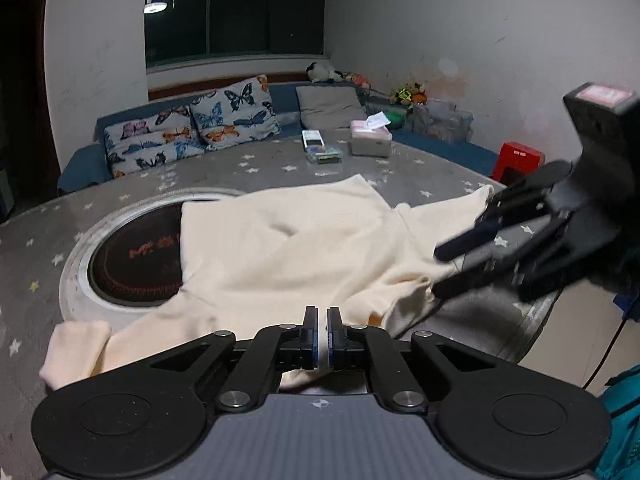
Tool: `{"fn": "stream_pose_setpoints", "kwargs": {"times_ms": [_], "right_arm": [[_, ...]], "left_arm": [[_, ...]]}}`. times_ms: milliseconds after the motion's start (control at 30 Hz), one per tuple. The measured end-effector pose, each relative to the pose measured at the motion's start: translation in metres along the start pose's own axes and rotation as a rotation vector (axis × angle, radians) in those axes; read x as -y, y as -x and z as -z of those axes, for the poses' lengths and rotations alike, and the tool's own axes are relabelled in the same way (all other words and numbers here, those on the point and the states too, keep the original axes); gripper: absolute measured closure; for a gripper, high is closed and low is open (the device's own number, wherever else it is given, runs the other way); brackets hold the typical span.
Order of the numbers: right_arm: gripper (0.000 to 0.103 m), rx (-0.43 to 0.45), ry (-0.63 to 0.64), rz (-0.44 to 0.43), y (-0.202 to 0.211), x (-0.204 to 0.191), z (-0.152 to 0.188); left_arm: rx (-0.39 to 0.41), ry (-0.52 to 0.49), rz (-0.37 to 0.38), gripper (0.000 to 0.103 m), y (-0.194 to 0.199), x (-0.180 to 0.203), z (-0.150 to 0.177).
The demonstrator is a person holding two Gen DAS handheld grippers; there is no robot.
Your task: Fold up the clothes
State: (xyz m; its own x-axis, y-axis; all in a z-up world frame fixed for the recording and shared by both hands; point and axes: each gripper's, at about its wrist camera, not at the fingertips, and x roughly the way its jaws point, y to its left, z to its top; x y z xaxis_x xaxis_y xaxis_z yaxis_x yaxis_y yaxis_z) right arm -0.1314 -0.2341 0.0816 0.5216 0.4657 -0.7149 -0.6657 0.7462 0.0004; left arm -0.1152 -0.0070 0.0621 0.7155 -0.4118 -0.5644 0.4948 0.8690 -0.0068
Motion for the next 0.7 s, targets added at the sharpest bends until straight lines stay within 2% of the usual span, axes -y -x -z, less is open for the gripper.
{"fn": "stream_pose_setpoints", "kwargs": {"times_ms": [167,267,333,400,500,567,700], "right_arm": [[0.065,-0.024,0.035,0.021,-0.017,0.0,0.002],[0.076,-0.028,0.05,0.025,-0.023,0.002,0.004],[0.09,-0.031,0.05,0.017,-0.026,0.004,0.005],[0.095,-0.029,0.045,0.01,-0.027,0.005,0.006],[0.096,-0.008,0.064,-0.025,-0.009,0.002,0.005],[0.096,0.001,0.123,-0.058,0.009,-0.005,0.006],[0.097,-0.062,0.175,-0.131,0.017,-0.018,0.018]], "left_arm": [[-0.015,-0.008,0.021,0.096,-0.016,0.004,-0.002],[-0.036,-0.009,0.034,0.083,-0.028,0.007,-0.002],[-0.043,-0.003,0.04,0.081,-0.033,0.007,-0.003],[-0.054,0.015,0.026,0.081,-0.038,0.004,-0.004],[-0.045,0.044,0.02,0.081,-0.033,-0.003,-0.005],[-0.04,0.05,0.022,0.081,-0.029,-0.007,-0.006],[-0.046,0.049,0.024,0.081,-0.031,-0.01,-0.008]]}}
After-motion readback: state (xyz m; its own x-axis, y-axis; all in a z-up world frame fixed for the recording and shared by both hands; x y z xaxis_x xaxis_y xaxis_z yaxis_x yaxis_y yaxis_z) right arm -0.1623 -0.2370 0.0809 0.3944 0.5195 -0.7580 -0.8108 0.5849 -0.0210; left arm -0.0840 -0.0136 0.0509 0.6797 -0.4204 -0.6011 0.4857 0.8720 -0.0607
